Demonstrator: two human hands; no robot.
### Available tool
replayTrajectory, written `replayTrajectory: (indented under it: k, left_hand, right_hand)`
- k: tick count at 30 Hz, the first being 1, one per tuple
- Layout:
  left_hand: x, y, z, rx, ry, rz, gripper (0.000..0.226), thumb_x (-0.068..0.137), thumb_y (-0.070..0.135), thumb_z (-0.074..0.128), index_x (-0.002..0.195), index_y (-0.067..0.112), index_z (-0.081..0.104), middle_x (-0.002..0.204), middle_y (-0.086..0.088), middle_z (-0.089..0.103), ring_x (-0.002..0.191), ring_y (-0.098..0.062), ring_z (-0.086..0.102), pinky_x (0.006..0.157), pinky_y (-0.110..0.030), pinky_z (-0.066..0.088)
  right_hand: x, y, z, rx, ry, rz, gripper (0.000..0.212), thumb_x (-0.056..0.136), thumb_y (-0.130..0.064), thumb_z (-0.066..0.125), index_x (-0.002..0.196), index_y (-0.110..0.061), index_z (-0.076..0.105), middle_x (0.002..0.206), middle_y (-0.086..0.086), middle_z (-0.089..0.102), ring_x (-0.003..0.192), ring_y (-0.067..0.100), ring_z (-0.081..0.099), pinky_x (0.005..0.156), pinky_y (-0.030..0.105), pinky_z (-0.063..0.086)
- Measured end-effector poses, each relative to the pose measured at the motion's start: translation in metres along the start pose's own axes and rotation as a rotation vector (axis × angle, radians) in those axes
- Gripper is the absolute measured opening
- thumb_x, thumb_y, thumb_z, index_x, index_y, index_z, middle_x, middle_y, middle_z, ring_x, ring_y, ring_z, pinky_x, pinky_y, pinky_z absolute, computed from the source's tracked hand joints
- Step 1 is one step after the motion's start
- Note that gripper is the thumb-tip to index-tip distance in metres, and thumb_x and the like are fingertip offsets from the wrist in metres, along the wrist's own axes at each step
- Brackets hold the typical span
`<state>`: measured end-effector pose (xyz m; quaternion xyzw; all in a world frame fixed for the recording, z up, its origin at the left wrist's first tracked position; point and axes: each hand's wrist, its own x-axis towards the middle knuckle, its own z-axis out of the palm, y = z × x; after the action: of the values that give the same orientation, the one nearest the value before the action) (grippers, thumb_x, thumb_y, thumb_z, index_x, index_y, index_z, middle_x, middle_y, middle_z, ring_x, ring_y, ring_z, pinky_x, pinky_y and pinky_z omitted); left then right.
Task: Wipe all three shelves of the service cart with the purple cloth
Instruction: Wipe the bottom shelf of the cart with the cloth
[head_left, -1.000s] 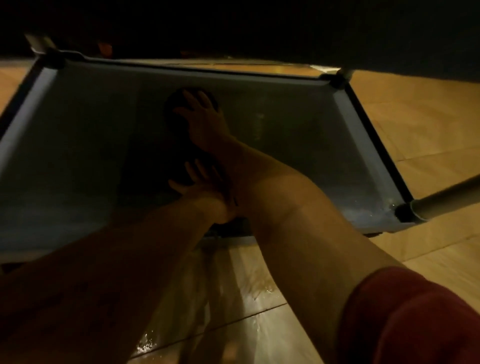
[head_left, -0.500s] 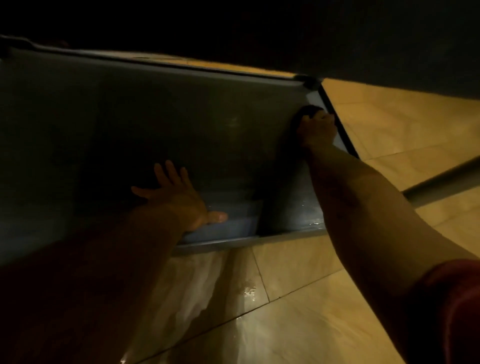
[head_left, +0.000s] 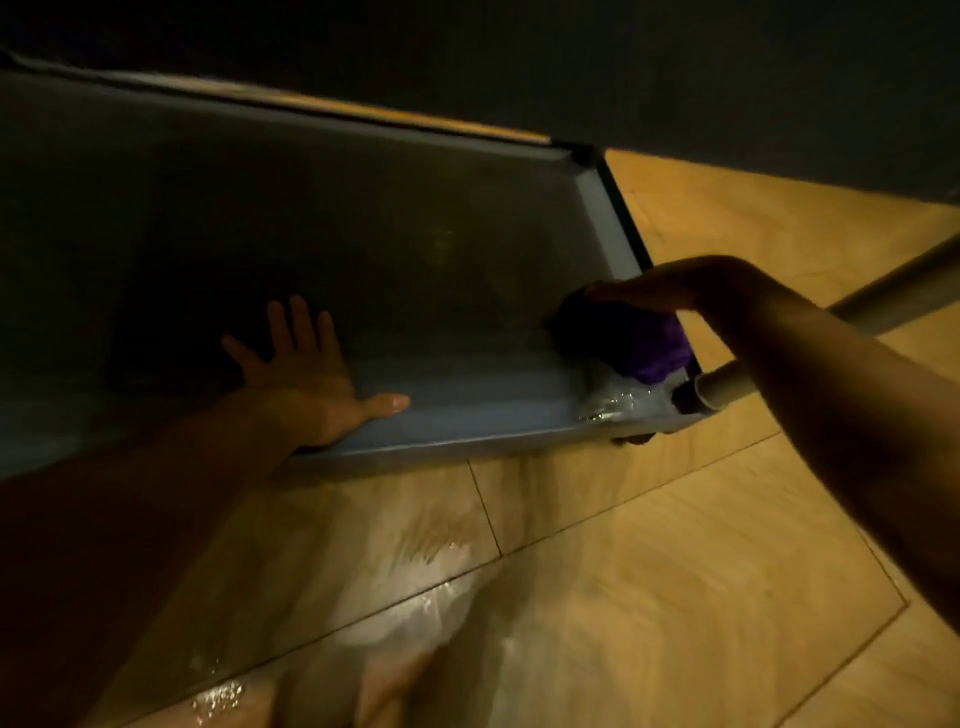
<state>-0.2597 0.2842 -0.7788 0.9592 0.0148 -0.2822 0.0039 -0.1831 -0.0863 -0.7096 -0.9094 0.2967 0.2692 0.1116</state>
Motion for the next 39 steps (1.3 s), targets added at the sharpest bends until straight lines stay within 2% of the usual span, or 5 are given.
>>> replayTrajectory:
  k: [8, 25, 29, 34, 39]
  left_hand:
    - [-0.02, -0.032, 0.015, -0.035, 0.007, 0.118, 0.132, 0.064, 0.092, 0.053, 0.16, 0.027, -0.011, 0.166, -0.005, -0.024, 0.153, -0.031, -0.02, 0.12, -0.066, -0.001]
    - [-0.019, -0.025, 0.017, 0.086, -0.016, 0.11, 0.135, 0.064, 0.098, 0.04, 0.156, 0.021, -0.021, 0.163, -0.013, -0.03, 0.15, -0.039, -0.023, 0.117, -0.071, 0.004]
    - [-0.026, -0.024, 0.012, 0.049, 0.015, 0.149, 0.13, 0.067, 0.095, 0.044, 0.159, 0.022, -0.012, 0.166, -0.011, -0.022, 0.153, -0.036, -0.017, 0.119, -0.067, 0.005]
    - [-0.031, -0.095, 0.026, -0.073, 0.407, 0.238, 0.086, 0.087, 0.07, 0.049, 0.156, 0.023, 0.03, 0.168, -0.005, 0.016, 0.155, -0.027, 0.002, 0.121, -0.06, 0.011]
    - [-0.044, -0.142, 0.057, -0.083, 0.297, 0.089, 0.092, 0.081, 0.079, 0.005, 0.16, 0.031, 0.01, 0.17, -0.004, 0.0, 0.155, -0.029, -0.004, 0.122, -0.057, 0.002]
  right_hand:
    - [-0.011, 0.018, 0.108, -0.128, 0.584, -0.213, 0.073, 0.093, -0.07, 0.033, 0.149, -0.023, 0.036, 0.143, 0.021, 0.048, 0.128, 0.046, 0.044, 0.102, 0.059, 0.039]
    - [-0.098, -0.01, 0.145, 0.129, 0.477, -0.012, 0.06, 0.094, -0.062, 0.05, 0.13, -0.014, 0.047, 0.122, 0.015, 0.061, 0.105, 0.035, 0.063, 0.073, 0.042, 0.052]
    - [-0.108, -0.025, 0.144, 0.109, 0.456, -0.22, 0.065, 0.092, -0.06, 0.056, 0.137, -0.014, 0.045, 0.129, 0.013, 0.056, 0.113, 0.033, 0.059, 0.088, 0.048, 0.056]
    - [-0.063, 0.023, 0.099, 0.126, 0.557, -0.02, 0.074, 0.097, -0.055, 0.049, 0.157, -0.018, 0.026, 0.15, 0.024, 0.043, 0.135, 0.045, 0.046, 0.109, 0.051, 0.041]
    - [-0.062, -0.042, 0.137, 0.063, 0.68, -0.101, 0.065, 0.097, -0.039, 0.05, 0.156, -0.02, 0.03, 0.15, 0.026, 0.041, 0.132, 0.048, 0.043, 0.107, 0.05, 0.037]
